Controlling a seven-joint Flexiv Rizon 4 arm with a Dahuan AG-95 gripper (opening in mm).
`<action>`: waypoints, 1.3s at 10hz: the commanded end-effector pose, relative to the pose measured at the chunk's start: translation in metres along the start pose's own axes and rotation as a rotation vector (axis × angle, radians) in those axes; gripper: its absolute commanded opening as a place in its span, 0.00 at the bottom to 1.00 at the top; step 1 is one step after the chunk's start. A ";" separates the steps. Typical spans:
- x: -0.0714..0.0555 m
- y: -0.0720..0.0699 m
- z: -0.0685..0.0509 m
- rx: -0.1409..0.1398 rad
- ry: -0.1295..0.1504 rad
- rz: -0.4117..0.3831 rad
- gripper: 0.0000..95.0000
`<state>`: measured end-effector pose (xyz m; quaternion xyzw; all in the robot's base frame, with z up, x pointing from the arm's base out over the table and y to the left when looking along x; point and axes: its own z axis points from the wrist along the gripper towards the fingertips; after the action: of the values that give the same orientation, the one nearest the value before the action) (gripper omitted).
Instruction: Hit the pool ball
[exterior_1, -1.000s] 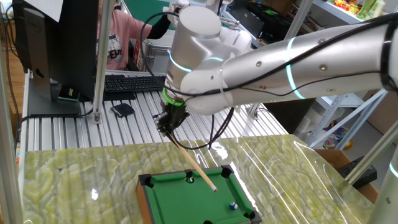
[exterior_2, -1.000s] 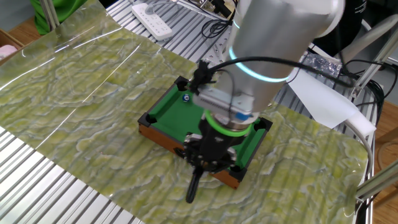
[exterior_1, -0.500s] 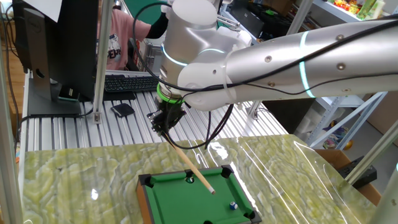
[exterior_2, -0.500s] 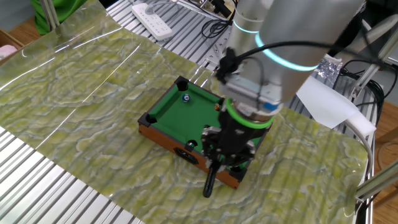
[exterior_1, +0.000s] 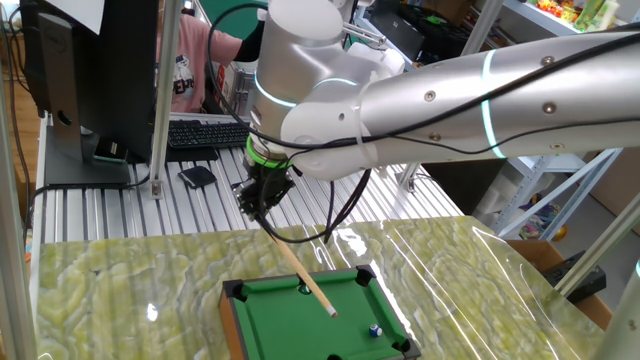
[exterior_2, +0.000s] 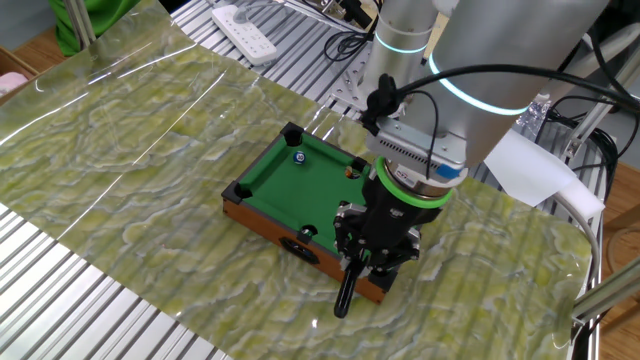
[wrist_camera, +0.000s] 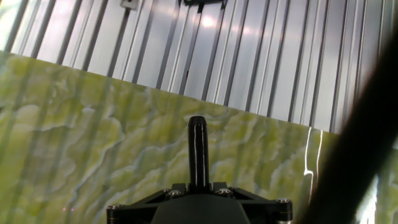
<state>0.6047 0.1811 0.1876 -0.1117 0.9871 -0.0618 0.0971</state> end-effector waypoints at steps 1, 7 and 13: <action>0.000 0.000 0.000 0.007 0.001 -0.029 0.00; -0.003 -0.014 0.010 0.005 -0.004 -0.029 0.00; -0.011 -0.044 0.015 0.014 0.003 -0.031 0.00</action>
<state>0.6284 0.1382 0.1813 -0.1260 0.9850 -0.0701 0.0949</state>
